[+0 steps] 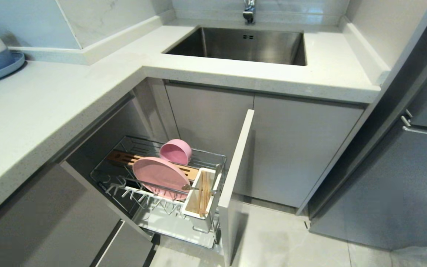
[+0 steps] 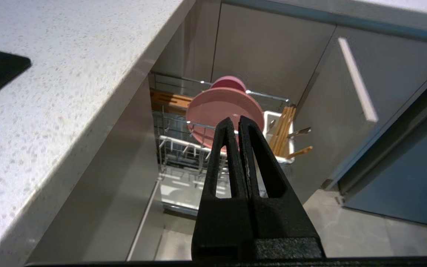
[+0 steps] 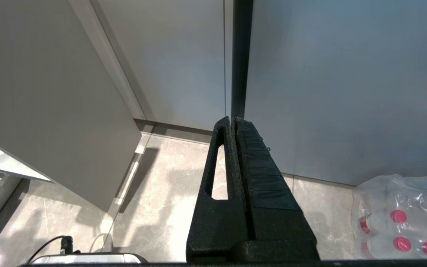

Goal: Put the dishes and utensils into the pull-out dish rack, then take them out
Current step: Take the plate out of the cupboard

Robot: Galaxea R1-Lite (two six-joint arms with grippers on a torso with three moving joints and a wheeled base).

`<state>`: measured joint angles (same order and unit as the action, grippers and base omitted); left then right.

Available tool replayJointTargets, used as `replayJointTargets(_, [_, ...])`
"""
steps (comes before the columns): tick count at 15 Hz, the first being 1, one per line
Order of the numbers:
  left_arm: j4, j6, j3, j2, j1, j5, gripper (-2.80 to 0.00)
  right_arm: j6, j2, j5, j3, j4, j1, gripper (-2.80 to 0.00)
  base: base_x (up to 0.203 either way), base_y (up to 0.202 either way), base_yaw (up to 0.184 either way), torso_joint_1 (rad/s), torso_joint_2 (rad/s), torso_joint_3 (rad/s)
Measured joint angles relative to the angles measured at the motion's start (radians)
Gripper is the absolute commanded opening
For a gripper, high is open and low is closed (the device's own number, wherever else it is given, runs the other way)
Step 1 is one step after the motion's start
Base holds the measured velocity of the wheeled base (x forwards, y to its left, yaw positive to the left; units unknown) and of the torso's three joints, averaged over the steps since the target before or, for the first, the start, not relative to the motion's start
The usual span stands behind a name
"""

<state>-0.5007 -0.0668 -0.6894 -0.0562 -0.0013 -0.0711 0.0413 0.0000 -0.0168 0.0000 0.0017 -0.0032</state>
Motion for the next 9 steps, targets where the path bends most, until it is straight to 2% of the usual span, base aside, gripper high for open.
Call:
replayJointTargets(2, [0.096, 0.027, 0.118, 0.033, 0.0, 0.023, -2.8, 0.0, 0.0, 0.0, 0.0, 0.0, 0.0, -2.8, 0.0, 0.0, 0.0, 0.0, 0.0, 0.0])
replayJointTargets(7, [0.521, 0.091, 0.524, 0.056, 0.0, 0.08, -2.8, 0.0, 0.0, 0.0, 0.0, 0.0, 0.0, -2.8, 0.0, 0.0, 0.0, 0.0, 0.0, 0.0])
replayJointTargets(9, [0.635, 0.139, 0.643, 0.057, 0.0, 0.092, -2.8, 0.0, 0.0, 0.0, 0.0, 0.0, 0.0, -2.8, 0.0, 0.0, 0.0, 0.0, 0.0, 0.0])
